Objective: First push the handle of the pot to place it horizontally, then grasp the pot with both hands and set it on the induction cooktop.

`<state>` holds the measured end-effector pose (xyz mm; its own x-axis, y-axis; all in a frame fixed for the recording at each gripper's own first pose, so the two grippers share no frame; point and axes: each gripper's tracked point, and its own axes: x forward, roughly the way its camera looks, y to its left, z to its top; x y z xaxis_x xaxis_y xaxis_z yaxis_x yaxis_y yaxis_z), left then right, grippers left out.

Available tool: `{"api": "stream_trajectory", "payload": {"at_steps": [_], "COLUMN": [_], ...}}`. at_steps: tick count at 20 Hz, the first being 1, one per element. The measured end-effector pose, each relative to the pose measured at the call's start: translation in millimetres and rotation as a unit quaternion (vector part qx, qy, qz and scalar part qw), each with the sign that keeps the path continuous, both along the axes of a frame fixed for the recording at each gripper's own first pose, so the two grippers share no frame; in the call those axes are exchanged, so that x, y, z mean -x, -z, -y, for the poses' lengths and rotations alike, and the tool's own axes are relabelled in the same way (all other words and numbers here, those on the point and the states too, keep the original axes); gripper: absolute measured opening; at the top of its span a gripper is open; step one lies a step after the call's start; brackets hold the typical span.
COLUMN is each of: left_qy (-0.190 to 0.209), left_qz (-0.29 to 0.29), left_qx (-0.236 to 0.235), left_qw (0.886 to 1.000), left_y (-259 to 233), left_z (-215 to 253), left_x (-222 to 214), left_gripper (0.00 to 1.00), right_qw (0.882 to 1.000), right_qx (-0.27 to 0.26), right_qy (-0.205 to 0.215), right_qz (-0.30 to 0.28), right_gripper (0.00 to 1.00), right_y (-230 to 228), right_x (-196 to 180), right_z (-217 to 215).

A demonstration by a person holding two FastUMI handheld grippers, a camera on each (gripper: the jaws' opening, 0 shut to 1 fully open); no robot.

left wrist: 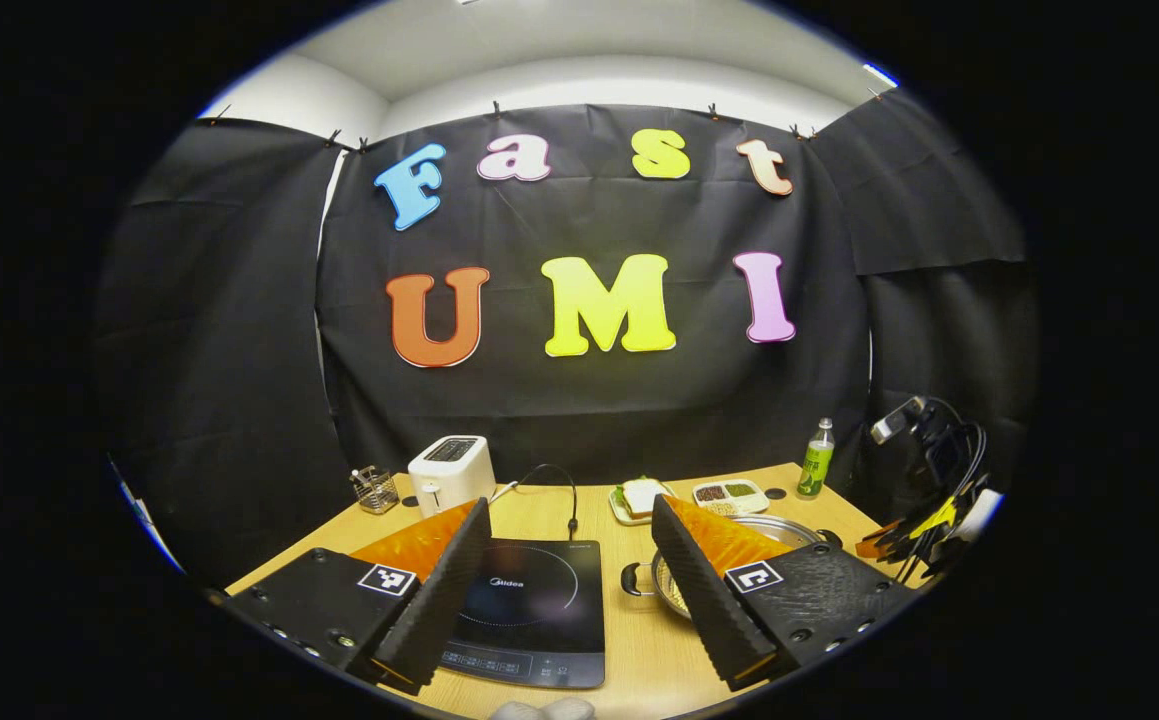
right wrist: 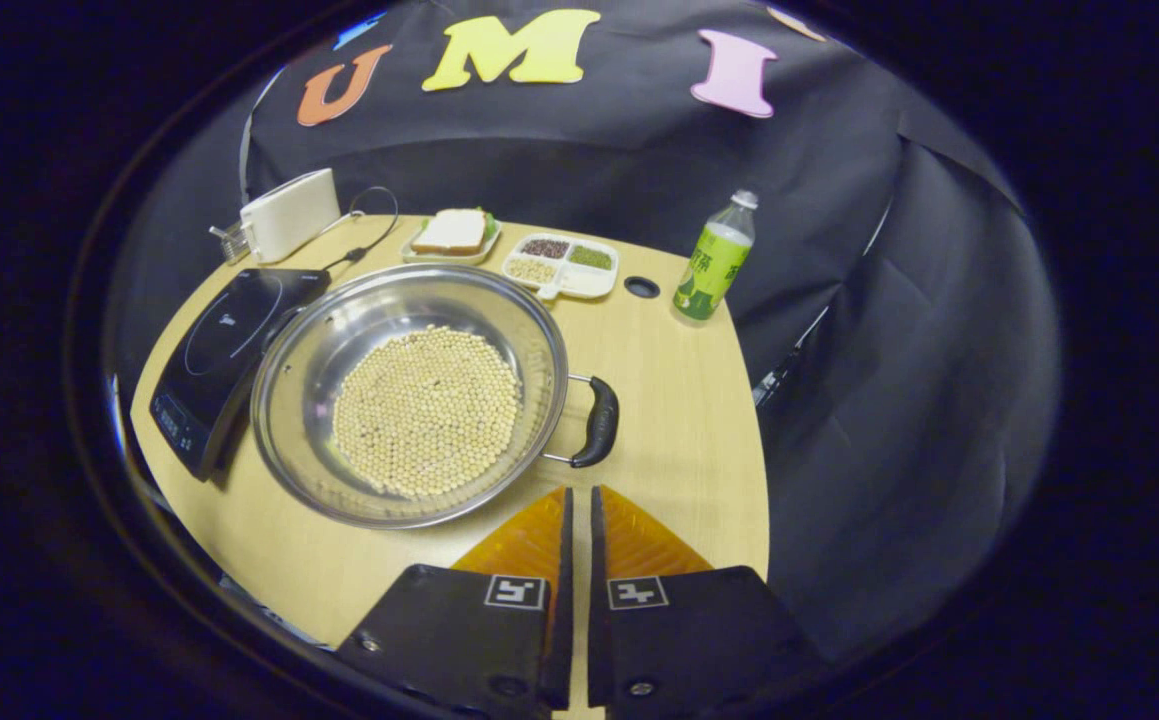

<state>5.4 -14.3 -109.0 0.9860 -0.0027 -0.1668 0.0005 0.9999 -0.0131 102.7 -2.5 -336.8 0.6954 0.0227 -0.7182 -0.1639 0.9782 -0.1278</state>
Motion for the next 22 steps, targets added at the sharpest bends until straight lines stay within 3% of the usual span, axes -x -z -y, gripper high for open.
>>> {"api": "stream_trajectory", "payload": {"at_steps": [1, 2, 3, 5, 6, 7, 9, 13, 14, 15, 17, 21, 22], "left_qy": [0.007, 0.015, 0.022, 0.032, 0.037, 0.039, 0.046, 0.056, 0.056, 0.056, 0.057, 0.047, 0.047], "left_qz": [-0.002, -0.002, -0.003, -0.005, -0.006, -0.013, -0.030, -0.071, -0.084, -0.099, -0.118, -0.157, -0.164], "left_qx": [0.001, 0.001, -0.001, -0.007, -0.009, -0.009, -0.003, 0.005, 0.011, 0.018, 0.023, 0.008, 0.006], "left_qw": [1.000, 1.000, 1.000, 0.999, 0.999, 0.999, 0.999, 0.996, 0.995, 0.993, 0.991, 0.986, 0.985], "left_y": [2.7, 5.4, 7.1, 11.6, 14.9, 21.0, 35.9, 70.8, 84.0, 94.5, 111.5, 150.6, 159.4], "left_z": [1.3, 3.0, 4.4, 5.8, 8.0, 9.9, 17.9, 39.3, 45.1, 51.0, 62.9, 74.7, 78.1], "left_x": [1.2, 1.0, 0.7, 0.0, -1.8, -3.8, -9.6, -26.1, -32.9, -39.5, -52.1, -86.7, -95.5], "left_gripper": [0.96, 0.96, 0.97, 0.96, 0.96, 0.97, 0.97, 0.97, 0.96, 0.97, 0.97, 0.97, 0.97], "right_qw": [1.000, 1.000, 1.000, 0.999, 0.999, 0.999, 0.998, 0.998, 0.998, 0.997, 0.997, 0.997, 0.996], "right_qx": [-0.002, -0.007, -0.008, -0.011, -0.013, -0.016, -0.019, -0.047, -0.053, -0.057, -0.066, -0.082, -0.087], "right_qy": [0.002, 0.003, 0.005, 0.012, 0.017, 0.020, 0.028, 0.031, 0.031, 0.029, 0.028, 0.015, 0.013], "right_qz": [0.006, 0.012, 0.020, 0.034, 0.040, 0.042, 0.046, 0.037, 0.035, 0.031, 0.021, 0.000, -0.007], "right_gripper": [0.14, 0.23, 0.42, 0.59, 0.58, 0.70, 0.84, 0.89, 0.85, 0.89, 0.86, 0.89, 0.85], "right_y": [-5.0, -9.6, -14.1, -22.7, -25.2, -27.0, -27.5, -23.3, -21.5, -19.3, -12.5, 4.9, 8.7], "right_x": [8.0, 15.1, 21.1, 31.2, 34.9, 38.0, 37.8, 28.9, 23.7, 17.1, 4.1, -27.2, -35.1], "right_z": [-0.4, -2.2, -3.1, -0.9, 0.6, 0.4, 4.6, 4.5, 5.8, 5.1, 4.5, 0.4, -0.5]}}
